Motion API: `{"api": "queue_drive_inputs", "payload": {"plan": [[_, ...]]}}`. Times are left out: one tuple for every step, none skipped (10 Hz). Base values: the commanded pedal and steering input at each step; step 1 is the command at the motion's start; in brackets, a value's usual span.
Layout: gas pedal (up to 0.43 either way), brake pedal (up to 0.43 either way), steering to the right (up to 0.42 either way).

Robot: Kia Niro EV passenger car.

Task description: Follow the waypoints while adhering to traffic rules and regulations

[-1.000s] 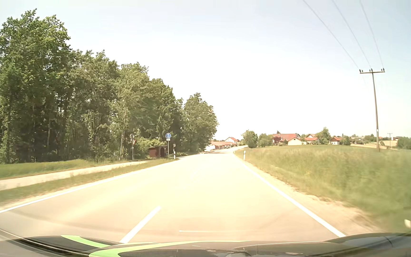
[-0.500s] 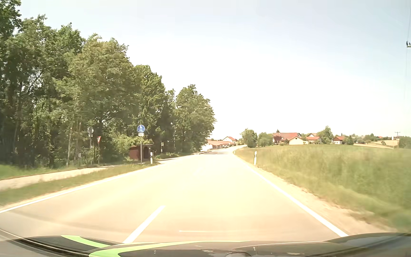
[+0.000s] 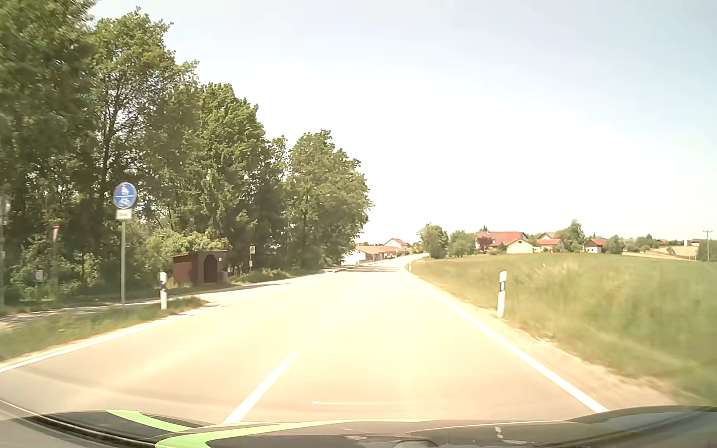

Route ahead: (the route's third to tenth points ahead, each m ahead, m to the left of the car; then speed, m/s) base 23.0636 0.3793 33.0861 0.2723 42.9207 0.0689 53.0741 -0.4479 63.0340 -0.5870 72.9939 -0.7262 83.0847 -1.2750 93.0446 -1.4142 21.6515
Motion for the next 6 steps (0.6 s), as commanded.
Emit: {"api": "queue_drive_inputs", "payload": {"plan": [[0.0, 0.22, 0.007], [0.0, 0.22, 0.007], [0.0, 0.22, 0.007], [0.0, 0.22, 0.007], [0.0, 0.22, 0.007], [0.0, 0.22, 0.007]]}}
